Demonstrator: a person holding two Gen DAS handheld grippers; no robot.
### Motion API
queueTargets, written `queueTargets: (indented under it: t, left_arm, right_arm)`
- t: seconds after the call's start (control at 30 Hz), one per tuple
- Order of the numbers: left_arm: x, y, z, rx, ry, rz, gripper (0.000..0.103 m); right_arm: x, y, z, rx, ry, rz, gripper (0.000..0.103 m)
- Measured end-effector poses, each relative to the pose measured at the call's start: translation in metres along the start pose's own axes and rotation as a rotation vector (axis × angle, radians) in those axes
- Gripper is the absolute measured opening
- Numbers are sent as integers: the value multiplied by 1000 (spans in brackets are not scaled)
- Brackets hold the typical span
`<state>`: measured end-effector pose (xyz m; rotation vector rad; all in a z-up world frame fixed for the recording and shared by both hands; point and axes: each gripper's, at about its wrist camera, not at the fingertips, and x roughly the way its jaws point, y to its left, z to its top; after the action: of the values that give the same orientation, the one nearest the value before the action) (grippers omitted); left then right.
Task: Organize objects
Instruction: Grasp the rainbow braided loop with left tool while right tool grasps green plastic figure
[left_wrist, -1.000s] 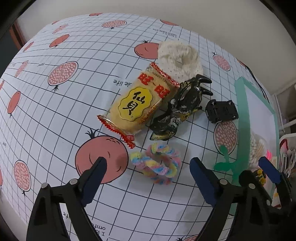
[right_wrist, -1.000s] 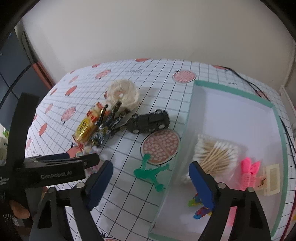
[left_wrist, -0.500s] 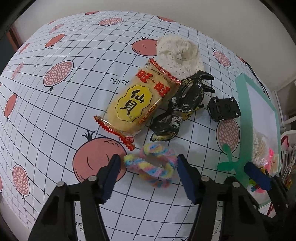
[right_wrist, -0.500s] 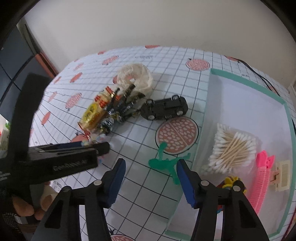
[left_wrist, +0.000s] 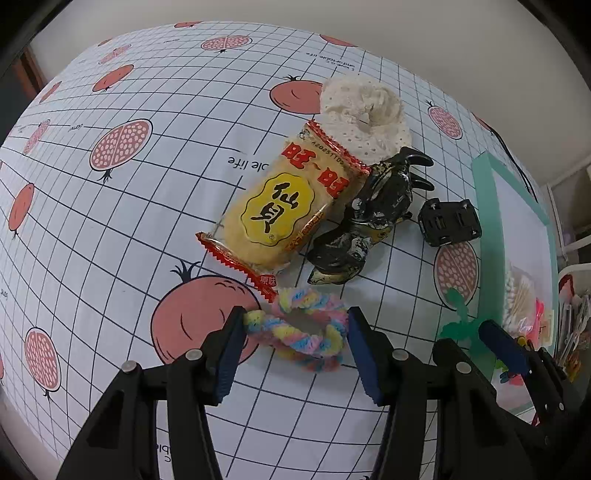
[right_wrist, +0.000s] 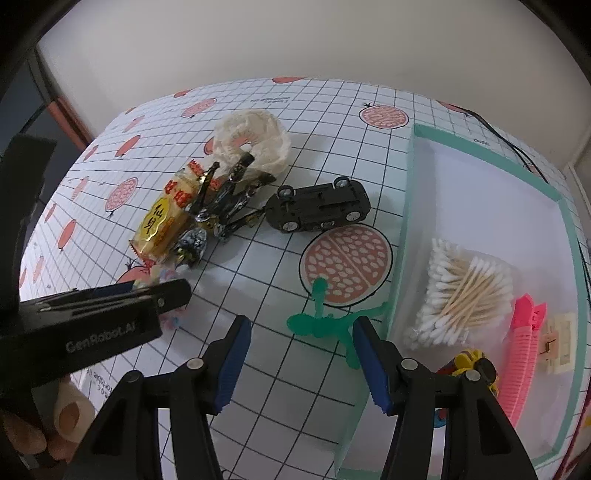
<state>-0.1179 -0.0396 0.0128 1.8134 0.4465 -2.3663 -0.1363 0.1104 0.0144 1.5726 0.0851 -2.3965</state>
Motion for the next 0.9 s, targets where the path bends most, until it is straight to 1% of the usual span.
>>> queueTargets:
  t: [0.17, 0.27, 0.33, 0.37, 0.43, 0.47, 0.57, 0.6, 0.77, 0.8, 0.83, 0.87, 0.9]
  left_arm:
    - [-1, 3, -1, -1, -1, 0, 57]
    - [-1, 6, -1, -1, 0, -1, 57]
    - [-2, 5, 1, -2, 0, 0, 57]
    - [-2, 6, 1, -3, 0, 0, 57]
    - [-2, 8, 4, 4, 1, -2, 57]
    - [-2, 8, 4, 4, 1, -2, 57]
    - [-4, 10, 3, 8, 1, -5, 56]
    - [-5, 11, 3, 8, 0, -8, 54]
    - [-9, 14, 1, 17, -5, -20, 51]
    - [-11, 14, 1, 20, -7, -23, 50]
    - [-12, 14, 1, 24, -10, -26, 50]
    - [-13, 14, 0, 28, -12, -28, 49]
    - [-15, 15, 0, 29, -14, -32, 49]
  right_arm:
    - [5, 12, 0, -66, 1, -82, 61]
    - [8, 17, 0, -104, 3, -128, 55]
    - [10, 17, 1, -116, 2, -149, 49]
    - [10, 16, 1, -118, 0, -153, 48]
    - [10, 15, 1, -116, -1, -157, 44]
    - [10, 14, 2, -116, -2, -165, 43]
    - [10, 13, 3, -106, -5, -156, 43]
    - [9, 13, 3, -103, -5, -153, 42]
    - [6, 11, 4, -82, -13, -140, 42]
    - [4, 10, 5, -81, -21, -140, 40]
    - [2, 10, 6, -78, -29, -132, 29]
    - [0, 10, 6, -73, -33, -117, 26]
    - [-1, 10, 7, -68, -34, -116, 26]
